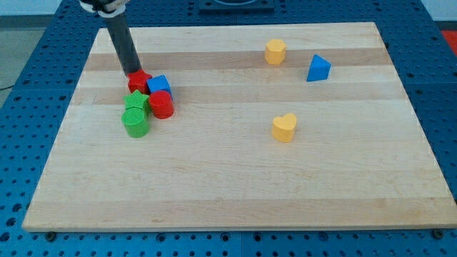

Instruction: Place blue cube and red star diagonal to each other

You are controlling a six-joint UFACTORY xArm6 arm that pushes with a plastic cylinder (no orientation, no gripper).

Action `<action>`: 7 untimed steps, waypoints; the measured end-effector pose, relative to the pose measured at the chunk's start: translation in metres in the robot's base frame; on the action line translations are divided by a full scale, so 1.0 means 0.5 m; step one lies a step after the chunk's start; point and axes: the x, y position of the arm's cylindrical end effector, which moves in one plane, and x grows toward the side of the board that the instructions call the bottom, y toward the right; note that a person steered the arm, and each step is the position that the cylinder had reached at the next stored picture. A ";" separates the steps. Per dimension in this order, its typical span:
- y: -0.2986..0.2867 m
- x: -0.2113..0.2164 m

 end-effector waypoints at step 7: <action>0.147 0.071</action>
